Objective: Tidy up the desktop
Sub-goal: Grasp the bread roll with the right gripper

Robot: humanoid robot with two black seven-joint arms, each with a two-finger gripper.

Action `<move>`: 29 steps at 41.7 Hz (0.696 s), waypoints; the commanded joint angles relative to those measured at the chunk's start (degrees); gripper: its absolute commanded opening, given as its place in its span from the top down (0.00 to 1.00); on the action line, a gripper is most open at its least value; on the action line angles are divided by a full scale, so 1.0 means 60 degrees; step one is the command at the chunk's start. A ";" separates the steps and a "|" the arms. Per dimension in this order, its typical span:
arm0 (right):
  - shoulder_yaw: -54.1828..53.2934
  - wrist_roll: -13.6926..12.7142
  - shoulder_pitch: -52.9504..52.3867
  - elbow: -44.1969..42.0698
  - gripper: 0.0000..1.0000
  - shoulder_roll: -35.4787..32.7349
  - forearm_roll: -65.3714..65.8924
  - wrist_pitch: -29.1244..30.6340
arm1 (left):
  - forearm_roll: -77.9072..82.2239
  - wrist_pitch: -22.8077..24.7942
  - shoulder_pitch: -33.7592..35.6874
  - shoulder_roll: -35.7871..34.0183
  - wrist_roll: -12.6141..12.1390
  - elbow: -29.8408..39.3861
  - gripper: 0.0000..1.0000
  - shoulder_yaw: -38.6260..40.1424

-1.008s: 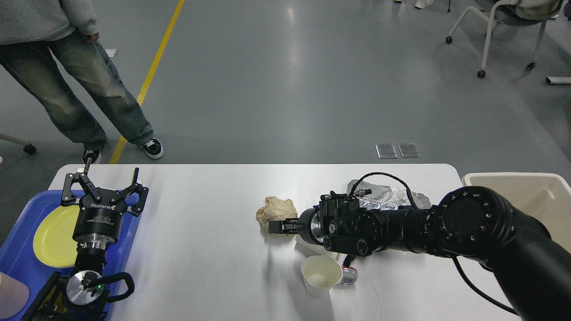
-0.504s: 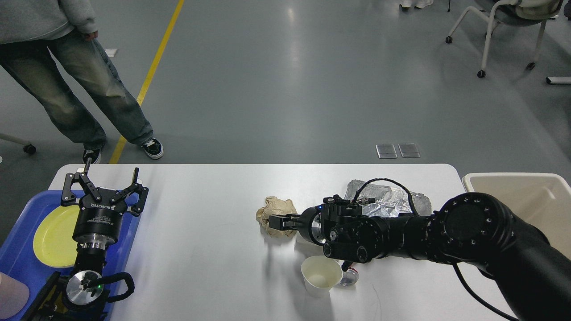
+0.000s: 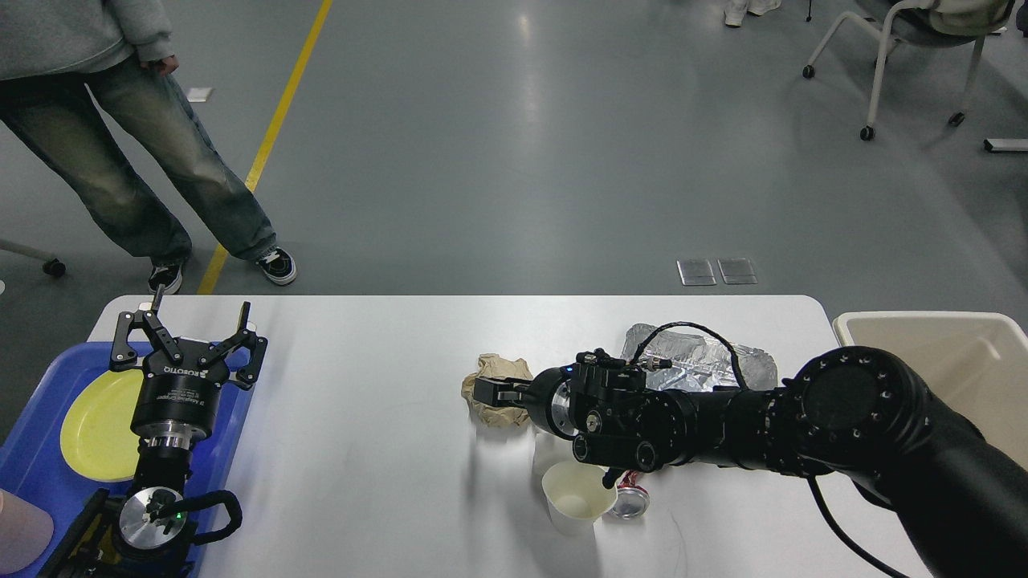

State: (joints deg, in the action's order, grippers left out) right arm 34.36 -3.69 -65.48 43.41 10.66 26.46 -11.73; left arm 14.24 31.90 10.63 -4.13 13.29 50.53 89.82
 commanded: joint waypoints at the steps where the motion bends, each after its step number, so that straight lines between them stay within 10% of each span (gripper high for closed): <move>1: 0.0000 0.0000 0.0161 -0.0013 0.06 -0.0005 0.0000 0.0006 | 0.0000 0.0000 0.0000 0.0000 -0.0002 0.0001 0.04 0.0000; 29: 0.0000 -0.0015 0.0469 -0.0115 0.06 -0.0019 -0.0015 -0.0009 | 0.0000 0.0000 0.0000 0.0000 0.0012 0.0001 0.04 0.0000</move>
State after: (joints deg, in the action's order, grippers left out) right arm 34.36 -3.77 -63.07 42.78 10.55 26.41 -11.74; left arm 14.24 31.90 10.63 -4.13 13.28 50.53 89.82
